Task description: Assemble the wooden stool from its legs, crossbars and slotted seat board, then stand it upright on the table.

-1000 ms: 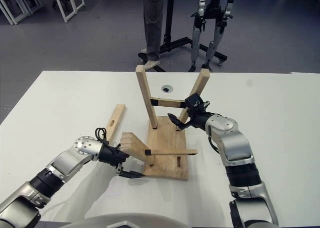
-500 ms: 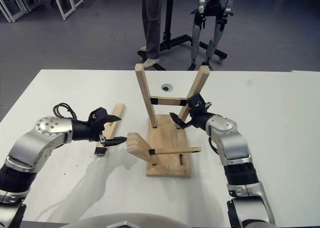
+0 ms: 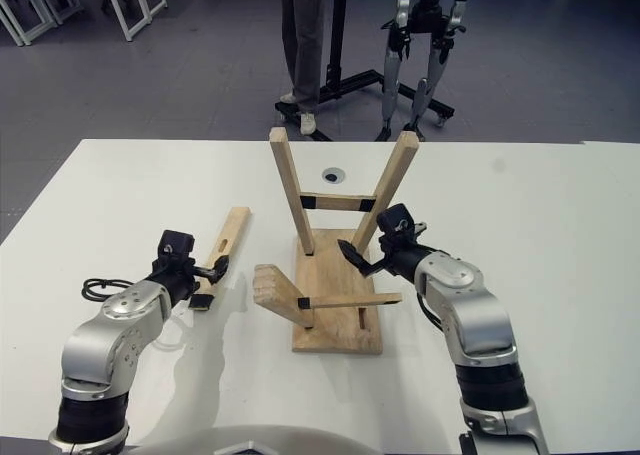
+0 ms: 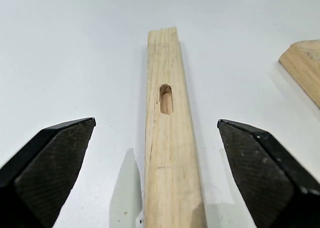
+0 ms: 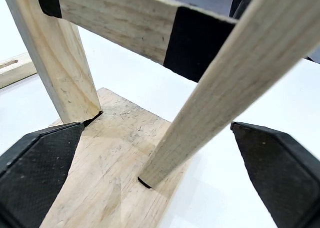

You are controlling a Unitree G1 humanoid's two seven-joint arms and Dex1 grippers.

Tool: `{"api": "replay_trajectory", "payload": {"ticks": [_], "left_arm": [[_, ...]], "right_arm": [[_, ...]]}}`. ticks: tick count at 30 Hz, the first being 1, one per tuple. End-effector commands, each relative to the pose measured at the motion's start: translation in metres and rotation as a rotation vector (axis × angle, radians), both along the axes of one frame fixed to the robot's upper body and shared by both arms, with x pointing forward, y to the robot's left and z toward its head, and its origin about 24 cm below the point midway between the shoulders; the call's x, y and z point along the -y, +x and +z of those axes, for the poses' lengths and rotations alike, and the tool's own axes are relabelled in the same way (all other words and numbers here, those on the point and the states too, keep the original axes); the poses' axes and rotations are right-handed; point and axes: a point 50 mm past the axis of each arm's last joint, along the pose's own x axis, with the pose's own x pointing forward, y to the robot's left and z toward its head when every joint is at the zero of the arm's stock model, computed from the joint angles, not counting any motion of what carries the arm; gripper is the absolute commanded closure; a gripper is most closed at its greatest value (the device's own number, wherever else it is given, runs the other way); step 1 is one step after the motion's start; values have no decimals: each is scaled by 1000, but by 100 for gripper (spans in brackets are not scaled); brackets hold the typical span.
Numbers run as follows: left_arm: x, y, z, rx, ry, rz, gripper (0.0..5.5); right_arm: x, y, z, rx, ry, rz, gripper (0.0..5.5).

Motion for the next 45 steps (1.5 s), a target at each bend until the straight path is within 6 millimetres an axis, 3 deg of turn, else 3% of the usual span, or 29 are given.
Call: {"api": "replay_trajectory", "payload": {"ticks": [1,4,7,12,14,17,20,22,26,29,32,35,40,45], "left_arm": [[3,-7,-13,-51,-32,-10,97],[7,-13,-23,-93,-43,-42,97],[-2,-21,-40,-149,-11,-33,97],[-12,-31,-57,-187,-7,1,187],[-15,-34,-62,-198,-4,15,227],[-19,-41,-71,-211,-18,44,272],[-19,-41,-71,-174,-49,42,324],[-23,-30,-57,-75,-109,22,344],[-51,2,-19,138,-183,39,344],[-61,27,33,388,-428,3,344],[-64,31,90,603,-733,-217,344],[-49,27,130,610,-920,-553,344],[-12,28,141,419,-1038,-931,344],[5,35,144,354,-1055,-1047,344]], "right_arm": [[0,-4,2,-6,12,-15,0],[0,-5,3,-5,16,-23,0],[0,-8,6,-1,22,-30,0],[15,-15,23,7,54,-62,0],[23,-17,41,27,107,-68,0],[25,-23,68,42,241,5,0],[24,-23,82,35,399,57,0],[21,-20,88,25,480,91,0],[13,-10,93,-13,575,169,0],[5,1,98,-54,634,247,0],[1,8,103,-103,717,327,0],[-8,11,119,-137,819,473,0],[-27,21,146,-214,923,692,0],[-37,18,158,-241,930,799,0]]}}
